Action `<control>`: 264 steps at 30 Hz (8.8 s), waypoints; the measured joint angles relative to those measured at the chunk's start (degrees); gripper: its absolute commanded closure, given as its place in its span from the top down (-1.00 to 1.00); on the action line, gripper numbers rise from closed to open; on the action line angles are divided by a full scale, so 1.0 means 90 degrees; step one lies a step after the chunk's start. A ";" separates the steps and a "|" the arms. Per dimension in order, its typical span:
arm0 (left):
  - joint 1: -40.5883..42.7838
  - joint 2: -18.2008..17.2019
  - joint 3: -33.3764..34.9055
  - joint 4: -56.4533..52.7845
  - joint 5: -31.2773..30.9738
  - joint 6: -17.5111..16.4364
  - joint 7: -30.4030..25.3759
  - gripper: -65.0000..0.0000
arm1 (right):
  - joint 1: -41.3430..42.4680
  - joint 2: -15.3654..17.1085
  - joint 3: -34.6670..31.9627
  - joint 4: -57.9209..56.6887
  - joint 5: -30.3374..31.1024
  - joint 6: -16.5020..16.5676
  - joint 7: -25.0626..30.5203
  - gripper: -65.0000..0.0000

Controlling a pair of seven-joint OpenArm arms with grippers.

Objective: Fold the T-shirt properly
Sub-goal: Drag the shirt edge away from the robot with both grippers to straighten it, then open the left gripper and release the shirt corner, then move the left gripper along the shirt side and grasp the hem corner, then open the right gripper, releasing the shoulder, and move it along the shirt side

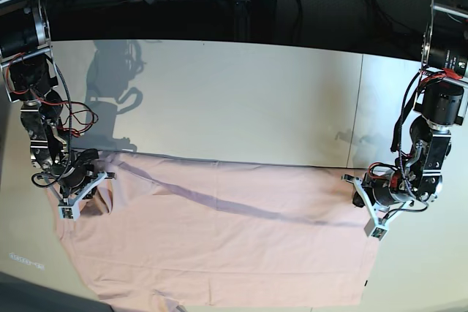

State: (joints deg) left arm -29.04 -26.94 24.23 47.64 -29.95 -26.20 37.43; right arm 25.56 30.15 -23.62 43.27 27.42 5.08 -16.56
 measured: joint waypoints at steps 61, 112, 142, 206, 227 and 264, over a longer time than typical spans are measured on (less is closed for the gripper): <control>0.4898 -0.0877 -0.2285 0.5083 0.1299 -0.0141 0.0335 -1.00 | -0.4379 0.0918 0.2108 0.3910 -0.0005 0.0223 -0.0340 -1.00; 0.6504 -0.0814 -0.3483 0.5994 0.0755 -0.0381 0.0364 -0.37 | -0.5751 0.0918 0.2798 0.4617 0.0032 0.0228 -0.0180 -1.00; 0.0750 -0.0787 -0.2106 0.0469 -0.0189 -0.0478 -0.1851 0.11 | -0.5797 0.0865 0.2807 0.4614 0.0007 0.0369 0.0010 -1.00; -0.0430 0.0612 -0.1880 -0.2125 0.1273 -0.0284 -0.2980 -1.00 | -0.5676 0.0843 0.2817 0.4602 0.0022 0.0515 -0.0010 -1.00; -0.0444 0.0612 -0.1880 -0.2123 0.1263 -0.0284 -0.2900 -1.00 | -0.4146 0.0775 0.2781 0.4478 0.0731 0.0602 -0.1290 -1.00; -0.0442 0.0614 -0.1877 -0.2125 0.1277 -0.0287 -0.2968 -1.00 | -0.5603 0.0741 0.4303 0.5729 0.1192 0.0835 -0.1571 -1.00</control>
State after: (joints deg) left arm -33.01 -21.41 7.33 28.51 -18.46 -28.77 10.72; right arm -24.86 36.82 15.11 94.83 38.15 12.60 -30.70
